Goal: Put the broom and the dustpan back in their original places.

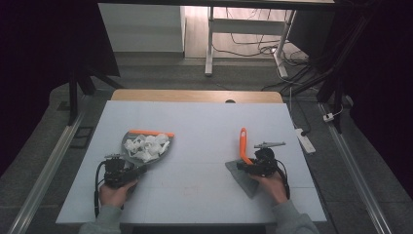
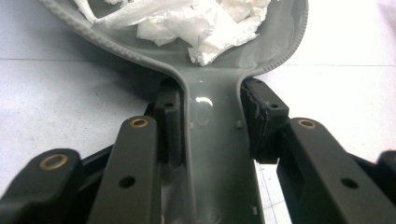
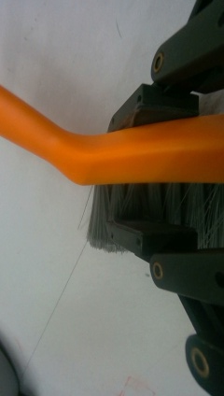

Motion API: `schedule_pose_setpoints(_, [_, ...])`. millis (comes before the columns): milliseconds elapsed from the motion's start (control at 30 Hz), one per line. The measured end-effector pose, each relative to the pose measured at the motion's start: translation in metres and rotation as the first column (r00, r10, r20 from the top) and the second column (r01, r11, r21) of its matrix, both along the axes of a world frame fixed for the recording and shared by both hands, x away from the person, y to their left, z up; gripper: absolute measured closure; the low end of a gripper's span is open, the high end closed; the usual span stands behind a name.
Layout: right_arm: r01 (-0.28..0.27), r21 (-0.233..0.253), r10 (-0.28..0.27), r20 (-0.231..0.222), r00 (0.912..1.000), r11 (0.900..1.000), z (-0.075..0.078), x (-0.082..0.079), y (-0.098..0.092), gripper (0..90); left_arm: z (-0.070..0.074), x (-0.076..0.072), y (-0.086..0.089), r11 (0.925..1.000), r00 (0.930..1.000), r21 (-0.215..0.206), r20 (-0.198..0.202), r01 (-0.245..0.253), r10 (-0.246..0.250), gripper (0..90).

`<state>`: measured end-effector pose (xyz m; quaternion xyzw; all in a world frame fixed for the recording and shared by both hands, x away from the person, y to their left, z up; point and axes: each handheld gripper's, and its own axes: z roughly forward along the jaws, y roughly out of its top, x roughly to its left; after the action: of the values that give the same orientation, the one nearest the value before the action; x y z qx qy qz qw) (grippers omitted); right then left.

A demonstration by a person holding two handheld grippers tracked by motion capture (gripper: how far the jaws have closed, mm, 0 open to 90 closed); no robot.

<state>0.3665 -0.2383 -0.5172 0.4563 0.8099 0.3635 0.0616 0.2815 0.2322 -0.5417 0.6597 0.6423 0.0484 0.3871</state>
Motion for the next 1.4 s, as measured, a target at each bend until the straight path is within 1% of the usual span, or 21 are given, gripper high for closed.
schedule_pose_setpoints(133, [0.01,-0.044,-0.009,0.013,0.9999,0.999,0.001,0.0,0.002,45.2,0.0,0.0,-0.001,1.0,1.0,0.005,0.002,0.002,-0.002,61.7])
schedule_pose_setpoints(233, [0.02,-0.045,-0.019,0.019,0.9997,0.999,0.001,-0.001,0.003,44.0,0.0,0.0,0.0,0.9999,0.9999,0.006,0.01,0.011,-0.011,61.0])
schedule_pose_setpoints(267, [0.028,-0.057,-0.027,0.022,0.9994,0.998,0.002,-0.001,0.003,42.9,0.0,0.0,0.0,0.9999,0.9998,0.002,0.013,0.015,-0.015,60.2])
schedule_pose_setpoints(333, [0.057,-0.108,-0.051,0.058,0.997,0.993,0.003,-0.003,0.004,39.1,0.001,0.0,0.0,0.9999,0.9998,0.0,0.015,0.016,-0.016,56.2])
schedule_pose_setpoints(433, [0.065,-0.095,-0.058,0.067,0.9961,0.993,0.006,-0.003,0.0,40.4,0.002,-0.002,-0.001,0.9998,0.9998,0.019,0.019,0.005,-0.005,46.6])
schedule_pose_setpoints(467, [0.065,-0.09,-0.059,0.068,0.996,0.994,0.006,-0.004,-0.002,40.4,0.004,-0.003,-0.002,0.9993,0.9997,0.038,0.025,-0.001,0.0,42.5])
schedule_pose_setpoints(533, [0.063,-0.089,-0.055,0.086,0.9947,0.994,0.008,-0.005,-0.004,40.9,0.007,-0.005,-0.002,0.9968,0.9993,0.079,0.038,-0.007,0.004,36.1])
schedule_pose_setpoints(567, [0.061,-0.079,-0.053,0.1,0.9936,0.995,0.009,-0.007,-0.005,42.3,0.009,-0.007,-0.002,0.9964,0.999,0.085,0.046,-0.007,0.003,34.0])
schedule_pose_setpoints(633, [0.054,-0.047,-0.047,0.136,0.9896,0.997,0.014,-0.01,-0.007,43.9,0.014,-0.01,-0.003,0.9956,0.9975,0.093,0.068,0.013,-0.019,32.6])
schedule_pose_setpoints(667, [0.041,-0.031,-0.035,0.155,0.9872,0.999,0.016,-0.012,-0.007,44.5,0.016,-0.011,-0.003,0.9937,0.9966,0.11,0.077,0.023,-0.031,31.9])
schedule_pose_setpoints(733, [0.017,-0.016,-0.013,0.183,0.983,1.0,0.021,-0.017,-0.008,46.0,0.019,-0.014,-0.003,0.9909,0.9945,0.129,0.091,0.04,-0.052,32.0])
schedule_pose_setpoints(833, [-0.041,-0.008,0.042,0.203,0.9783,0.999,0.023,-0.022,-0.009,47.6,0.023,-0.019,-0.001,0.9863,0.9863,0.136,0.123,0.093,-0.11,33.9])
schedule_pose_setpoints(867, [-0.056,-0.01,0.056,0.204,0.9773,0.998,0.022,-0.024,-0.01,47.6,0.025,-0.021,-0.001,0.9828,0.9823,0.146,0.132,0.114,-0.133,34.4])
schedule_pose_setpoints(933, [-0.081,-0.011,0.081,0.199,0.9765,0.997,0.02,-0.026,-0.012,47.7,0.027,-0.025,0.0,0.9756,0.9718,0.158,0.156,0.152,-0.177,35.1])
schedule_pose_setpoints(1033, [-0.096,-0.012,0.097,0.213,0.9722,0.995,0.019,-0.03,-0.016,47.9,0.029,-0.029,0.004,0.9668,0.9553,0.14,0.177,0.214,-0.237,35.1])
schedule_pose_setpoints(1067, [-0.102,-0.01,0.101,0.223,0.9696,0.995,0.019,-0.033,-0.018,48.2,0.029,-0.03,0.006,0.9644,0.9513,0.13,0.179,0.23,-0.251,34.9])
schedule_pose_setpoints(1167, [-0.113,-0.012,0.112,0.252,0.9613,0.994,0.019,-0.041,-0.025,48.7,0.028,-0.032,0.011,0.9576,0.943,0.11,0.176,0.267,-0.283,34.7])
schedule_pose_setpoints(1233, [-0.117,-0.015,0.117,0.263,0.9578,0.993,0.018,-0.046,-0.03,48.9,0.027,-0.033,0.013,0.9523,0.9382,0.099,0.169,0.289,-0.302,34.5])
schedule_pose_setpoints(1267, [-0.119,-0.017,0.119,0.267,0.9562,0.993,0.018,-0.047,-0.032,48.9,0.026,-0.033,0.013,0.95,0.9366,0.102,0.166,0.295,-0.309,34.7])
schedule_pose_setpoints(1333, [-0.124,-0.029,0.127,0.284,0.9503,0.992,0.017,-0.049,-0.035,48.9,0.026,-0.033,0.012,0.9491,0.9372,0.101,0.157,0.298,-0.311,35.1])
schedule_pose_setpoints(1400, [-0.129,-0.05,0.138,0.306,0.9421,0.99,0.017,-0.05,-0.036,49.0,0.027,-0.033,0.011,0.9461,0.9343,0.099,0.155,0.308,-0.321,35.2])
